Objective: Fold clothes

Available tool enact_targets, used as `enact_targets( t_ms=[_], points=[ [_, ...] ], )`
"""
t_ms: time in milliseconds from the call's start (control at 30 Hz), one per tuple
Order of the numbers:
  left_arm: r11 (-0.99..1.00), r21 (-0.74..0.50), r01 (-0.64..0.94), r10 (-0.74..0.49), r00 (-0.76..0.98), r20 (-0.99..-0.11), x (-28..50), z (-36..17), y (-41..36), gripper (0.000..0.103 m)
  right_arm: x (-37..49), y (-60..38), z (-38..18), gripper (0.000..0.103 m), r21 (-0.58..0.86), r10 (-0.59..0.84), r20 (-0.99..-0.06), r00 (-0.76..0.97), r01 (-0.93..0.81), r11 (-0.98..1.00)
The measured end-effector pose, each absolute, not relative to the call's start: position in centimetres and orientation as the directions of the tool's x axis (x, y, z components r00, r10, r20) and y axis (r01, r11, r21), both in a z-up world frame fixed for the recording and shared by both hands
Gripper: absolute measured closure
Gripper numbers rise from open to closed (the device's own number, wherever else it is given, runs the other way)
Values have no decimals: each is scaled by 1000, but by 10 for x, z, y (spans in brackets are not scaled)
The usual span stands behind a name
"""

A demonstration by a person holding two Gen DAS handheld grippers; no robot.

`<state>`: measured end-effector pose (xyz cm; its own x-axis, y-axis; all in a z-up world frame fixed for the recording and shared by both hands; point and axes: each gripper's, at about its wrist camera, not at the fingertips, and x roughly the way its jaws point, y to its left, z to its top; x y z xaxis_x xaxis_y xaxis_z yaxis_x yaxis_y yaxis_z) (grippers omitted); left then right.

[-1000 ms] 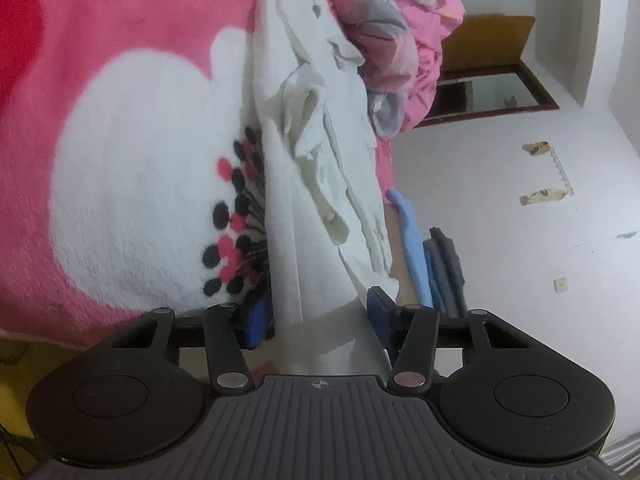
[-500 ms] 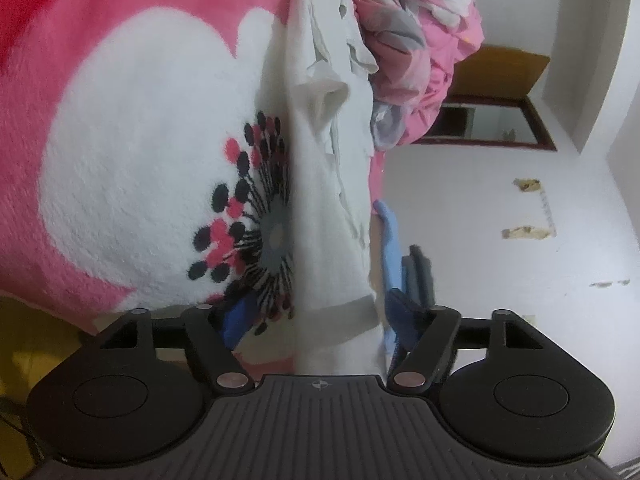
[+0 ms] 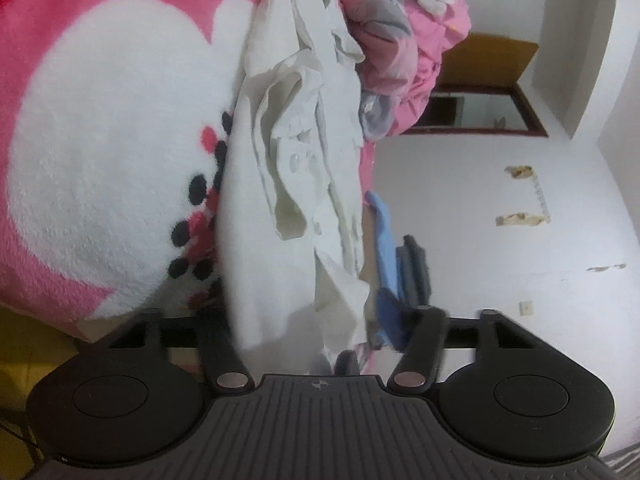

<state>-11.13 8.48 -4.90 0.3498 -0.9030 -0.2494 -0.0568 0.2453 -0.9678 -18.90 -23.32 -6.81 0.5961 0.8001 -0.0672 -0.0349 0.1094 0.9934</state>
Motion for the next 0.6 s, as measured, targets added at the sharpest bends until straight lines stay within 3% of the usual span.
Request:
enact_targets(
  t_ms=[33, 100, 133, 167, 333, 500, 600],
  points=[
    [259, -964, -53, -900, 350, -261, -111, -48, 84, 58, -192, -238, -62, 88, 988, 796, -94, 598, -45, 151],
    [289, -957, -36, -892, 354, -283, -111, -46, 83, 73, -201, -252, -47, 73, 971, 777, -137, 615, -73, 229],
    [305, -952, -26, -887, 357, -294, -111, -44, 82, 76, -205, -259, -40, 60, 960, 766, -157, 623, -87, 267],
    [322, -947, -14, -882, 360, -305, -111, -41, 81, 81, -209, -265, -32, 54, 947, 754, -177, 632, -100, 306],
    [359, -933, 7, -873, 356, -333, -114, -37, 79, 85, -238, -331, 8, 46, 877, 600, -250, 759, -85, 473],
    [391, -920, 18, -866, 346, -361, -117, -35, 77, 85, -261, -428, 26, 43, 784, 190, -390, 901, 217, 582],
    [408, -913, 12, -862, 335, -381, -119, -38, 75, 84, -257, -457, 10, 43, 769, 85, -450, 889, 338, 542]
  ],
)
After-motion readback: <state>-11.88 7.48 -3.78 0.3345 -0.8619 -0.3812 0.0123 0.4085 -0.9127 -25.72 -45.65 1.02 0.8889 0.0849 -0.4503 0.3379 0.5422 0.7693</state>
